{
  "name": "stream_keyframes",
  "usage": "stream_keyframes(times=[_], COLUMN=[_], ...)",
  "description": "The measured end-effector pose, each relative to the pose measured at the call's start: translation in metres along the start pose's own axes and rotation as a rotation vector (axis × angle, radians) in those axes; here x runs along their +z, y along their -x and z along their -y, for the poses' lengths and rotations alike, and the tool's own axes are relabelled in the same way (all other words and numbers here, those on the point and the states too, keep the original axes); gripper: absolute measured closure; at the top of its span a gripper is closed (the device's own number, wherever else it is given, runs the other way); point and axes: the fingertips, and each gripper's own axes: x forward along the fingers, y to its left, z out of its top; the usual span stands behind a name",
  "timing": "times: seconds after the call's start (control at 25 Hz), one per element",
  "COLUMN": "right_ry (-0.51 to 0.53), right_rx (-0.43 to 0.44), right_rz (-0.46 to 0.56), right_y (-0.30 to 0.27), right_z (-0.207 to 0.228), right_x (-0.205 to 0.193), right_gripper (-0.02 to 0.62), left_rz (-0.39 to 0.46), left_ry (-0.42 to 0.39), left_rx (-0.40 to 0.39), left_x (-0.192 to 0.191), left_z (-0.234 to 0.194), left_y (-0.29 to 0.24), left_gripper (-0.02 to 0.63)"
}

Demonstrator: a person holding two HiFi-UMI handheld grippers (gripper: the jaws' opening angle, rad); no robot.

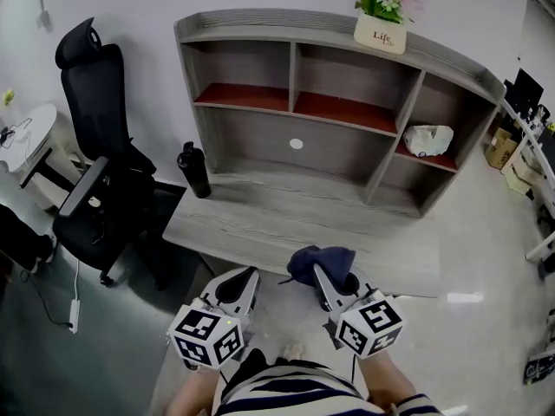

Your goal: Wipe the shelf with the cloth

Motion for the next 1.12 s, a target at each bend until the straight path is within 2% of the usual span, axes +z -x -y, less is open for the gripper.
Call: stream_keyframes(times=[0.16,0.4,0.56,0.8,1.12], right_ry=[0.006,0.016,0.051,0.116,0.185], right_rx=[0.018,0.034,0.029,-0.011,-0.037], right_rz=[0.017,0.033,0.076,0.146,0.260], right_y=[-0.010,-0.024,-0.039,-0.075,-0.141], right_z=[0.018,0.034,0.050,0.065,0.079], right_x=[0.010,0.025,0.047,0.091,0.171], right_gripper=[0.551,0.551,0.551,0.551,0.551], left_rz=[0.010,0.001,0.025,0.054,0.074], left_ry=[0.011,-0.009,-0.028,-0.033,-0.065], left_rx=[0.000,0.006,-0.009,-0.070,-0.158], left_x=[0.009,0.021,0.041,0.071,0.122], left_z=[-0.001,-0.008,-0.019,-0.047,-0.090], left_y=[-0.019,-0.039,-0.062,-0.101,-0.151], left_gripper=[0.591,0.591,0.591,0.591,0.589])
